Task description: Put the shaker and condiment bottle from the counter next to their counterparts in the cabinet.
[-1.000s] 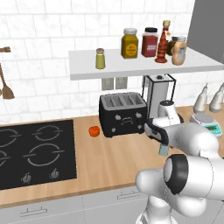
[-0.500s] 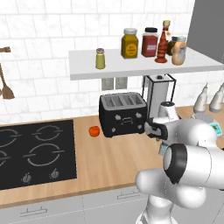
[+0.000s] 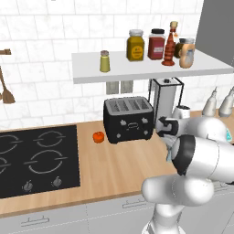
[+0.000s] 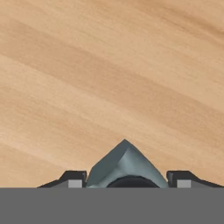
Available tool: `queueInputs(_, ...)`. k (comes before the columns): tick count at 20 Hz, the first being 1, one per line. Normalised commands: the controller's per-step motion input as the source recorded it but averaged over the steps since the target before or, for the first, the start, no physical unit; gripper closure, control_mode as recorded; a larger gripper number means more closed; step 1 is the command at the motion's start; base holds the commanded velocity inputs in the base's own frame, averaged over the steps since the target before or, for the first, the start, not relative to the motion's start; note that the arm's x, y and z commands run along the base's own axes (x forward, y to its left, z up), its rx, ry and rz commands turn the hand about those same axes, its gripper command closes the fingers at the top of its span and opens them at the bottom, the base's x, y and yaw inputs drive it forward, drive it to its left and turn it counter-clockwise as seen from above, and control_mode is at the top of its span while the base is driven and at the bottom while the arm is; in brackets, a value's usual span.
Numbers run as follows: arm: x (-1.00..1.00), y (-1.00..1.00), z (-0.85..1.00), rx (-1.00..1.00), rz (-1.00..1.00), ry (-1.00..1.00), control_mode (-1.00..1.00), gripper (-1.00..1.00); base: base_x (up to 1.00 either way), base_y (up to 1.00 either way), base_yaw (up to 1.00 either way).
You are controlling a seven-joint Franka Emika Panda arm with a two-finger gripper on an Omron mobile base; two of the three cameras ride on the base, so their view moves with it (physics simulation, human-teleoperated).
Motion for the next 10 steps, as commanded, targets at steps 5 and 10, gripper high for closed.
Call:
queueInputs(5, -0.05, 0.15, 0.09, -0.01, 0.0, -0.02, -1.0, 1.0, 0.0, 0.0, 0.0)
queueInputs(10, -0.01, 0.27, 1.0, -0.09, 0.0, -0.05, -1.0, 1.0, 0.0, 0.0, 0.0)
